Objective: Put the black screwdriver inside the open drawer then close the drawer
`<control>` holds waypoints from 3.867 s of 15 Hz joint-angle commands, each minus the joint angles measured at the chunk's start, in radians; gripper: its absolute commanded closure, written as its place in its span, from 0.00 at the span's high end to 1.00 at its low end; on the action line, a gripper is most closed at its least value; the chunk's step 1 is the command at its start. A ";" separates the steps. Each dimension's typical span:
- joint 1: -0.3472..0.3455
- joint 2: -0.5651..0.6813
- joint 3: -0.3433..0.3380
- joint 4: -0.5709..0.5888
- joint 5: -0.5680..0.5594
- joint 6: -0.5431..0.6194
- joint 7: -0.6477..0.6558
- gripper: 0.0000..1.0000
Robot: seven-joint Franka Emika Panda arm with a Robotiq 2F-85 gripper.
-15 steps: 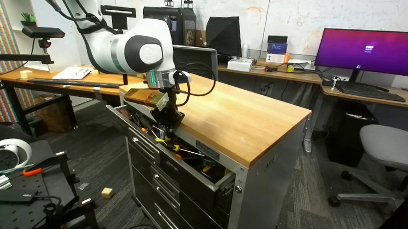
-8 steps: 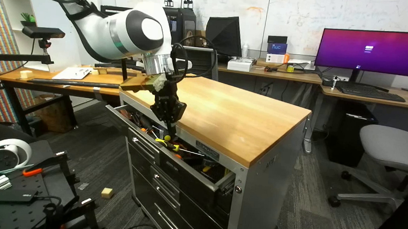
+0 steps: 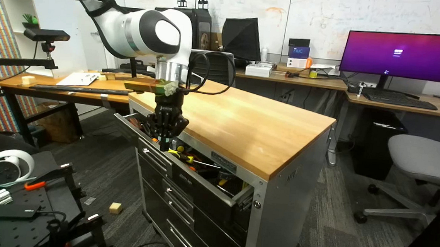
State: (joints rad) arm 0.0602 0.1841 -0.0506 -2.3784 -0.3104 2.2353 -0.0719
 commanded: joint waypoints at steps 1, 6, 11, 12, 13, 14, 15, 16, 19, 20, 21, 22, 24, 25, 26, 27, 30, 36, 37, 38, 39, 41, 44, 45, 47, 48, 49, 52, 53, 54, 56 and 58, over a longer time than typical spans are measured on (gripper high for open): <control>-0.017 0.108 0.021 0.098 0.018 -0.028 -0.007 0.06; -0.046 0.238 0.047 0.218 0.097 -0.213 -0.149 0.05; -0.043 0.314 0.040 0.295 0.080 -0.218 -0.093 0.05; -0.042 0.320 0.041 0.298 0.076 -0.181 -0.086 0.04; -0.035 0.321 0.038 0.296 0.066 -0.150 -0.065 0.05; -0.028 0.311 0.035 0.282 0.054 -0.117 -0.037 0.04; -0.015 0.299 0.028 0.264 0.030 -0.070 0.007 0.06; -0.005 0.283 0.024 0.250 0.012 -0.054 0.043 0.06; 0.002 0.253 0.022 0.215 -0.012 0.052 0.123 0.05; 0.004 0.245 0.018 0.204 -0.016 0.088 0.151 0.05; 0.007 0.238 0.015 0.187 -0.016 0.128 0.184 0.06; 0.007 0.228 0.011 0.166 -0.015 0.170 0.211 0.06; 0.011 0.188 0.001 0.106 -0.018 0.245 0.257 0.06; 0.009 0.166 -0.001 0.074 -0.010 0.286 0.272 0.05; 0.003 0.137 -0.003 0.032 0.005 0.332 0.280 0.05; 0.001 0.120 -0.008 0.004 0.010 0.380 0.290 0.06; -0.007 0.070 -0.019 -0.076 0.031 0.521 0.299 0.06; -0.051 0.018 -0.009 -0.216 0.138 0.824 0.222 0.06; -0.060 0.017 0.001 -0.234 0.162 0.873 0.203 0.06; -0.065 0.017 0.008 -0.251 0.174 0.924 0.182 0.06; -0.078 0.018 0.022 -0.267 0.192 0.971 0.159 0.06; -0.088 0.010 0.028 -0.296 0.197 1.055 0.125 0.08; -0.080 0.002 0.020 -0.332 0.191 1.165 0.090 0.06; -0.069 -0.008 0.009 -0.349 0.191 1.189 0.075 0.05; -0.057 -0.055 -0.006 -0.370 0.183 1.141 0.025 0.07; -0.065 -0.100 0.003 -0.371 0.163 1.033 0.000 0.32; -0.047 -0.142 -0.014 -0.371 0.171 0.958 -0.029 0.32; 0.065 -0.216 -0.201 -0.342 -0.019 0.713 0.012 0.53; 0.045 -0.230 -0.180 -0.323 -0.104 0.629 0.053 0.60; 0.037 -0.247 -0.159 -0.310 -0.174 0.547 0.098 0.69; -0.016 -0.274 -0.062 -0.289 -0.158 0.387 0.057 0.82; -0.042 -0.248 -0.049 -0.300 -0.126 0.424 0.039 0.72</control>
State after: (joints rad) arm 0.0613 -0.0640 -0.1427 -2.6780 -0.4441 2.6569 -0.0270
